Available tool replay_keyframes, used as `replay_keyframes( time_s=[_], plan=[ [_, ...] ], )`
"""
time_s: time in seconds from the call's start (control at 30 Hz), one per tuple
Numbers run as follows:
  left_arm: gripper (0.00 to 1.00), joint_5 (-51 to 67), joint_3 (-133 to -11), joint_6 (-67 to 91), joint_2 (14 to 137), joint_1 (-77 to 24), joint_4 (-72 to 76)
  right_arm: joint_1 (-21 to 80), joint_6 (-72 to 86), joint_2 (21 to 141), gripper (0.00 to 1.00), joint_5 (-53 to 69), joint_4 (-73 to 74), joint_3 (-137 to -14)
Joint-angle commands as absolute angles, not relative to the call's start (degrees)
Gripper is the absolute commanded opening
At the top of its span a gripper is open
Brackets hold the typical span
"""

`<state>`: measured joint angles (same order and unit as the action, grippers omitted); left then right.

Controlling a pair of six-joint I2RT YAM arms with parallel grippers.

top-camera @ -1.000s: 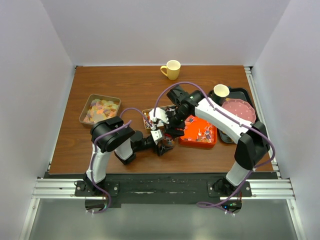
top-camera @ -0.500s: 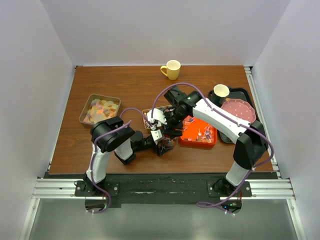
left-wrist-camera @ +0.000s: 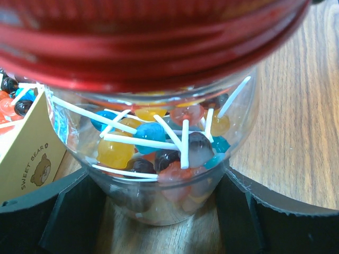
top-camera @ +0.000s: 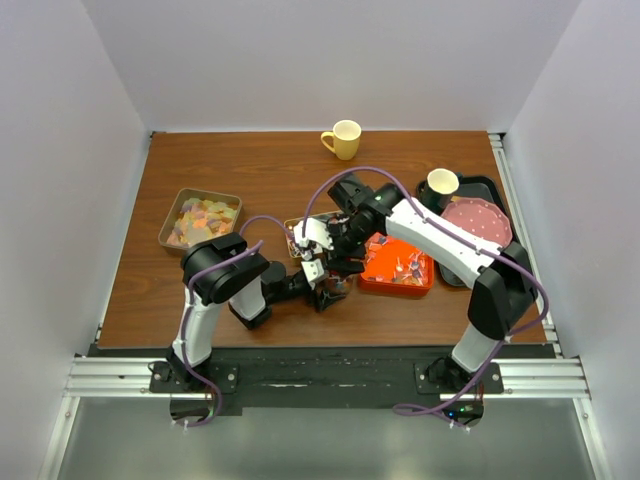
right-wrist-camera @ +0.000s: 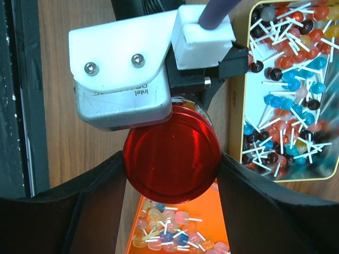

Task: Pack the candies
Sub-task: Screw the bottle lid onto the packing bottle.

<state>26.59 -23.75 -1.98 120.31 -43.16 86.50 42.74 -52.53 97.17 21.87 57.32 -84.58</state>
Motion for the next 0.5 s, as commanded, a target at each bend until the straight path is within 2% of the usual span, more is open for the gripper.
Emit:
replay_keyframes(
  time_s=[0.0, 0.3, 0.47],
  plan=[
    [0.06, 23.03, -21.89, -1.93, 124.63, -42.71, 94.83, 42.63, -50.89, 96.15, 0.63, 20.04, 61.35, -81.74],
    [0.05, 22.76, -22.06, -2.37, 124.54, -42.71, 94.39, 41.31, -50.19, 96.33, 0.67, 20.56, 60.03, -79.46],
    [0.05, 22.85, -21.8, -2.46, 124.37, -42.8, 94.04, 41.13, -49.39, 95.81, 0.8, 19.87, 59.85, -78.58]
  ],
)
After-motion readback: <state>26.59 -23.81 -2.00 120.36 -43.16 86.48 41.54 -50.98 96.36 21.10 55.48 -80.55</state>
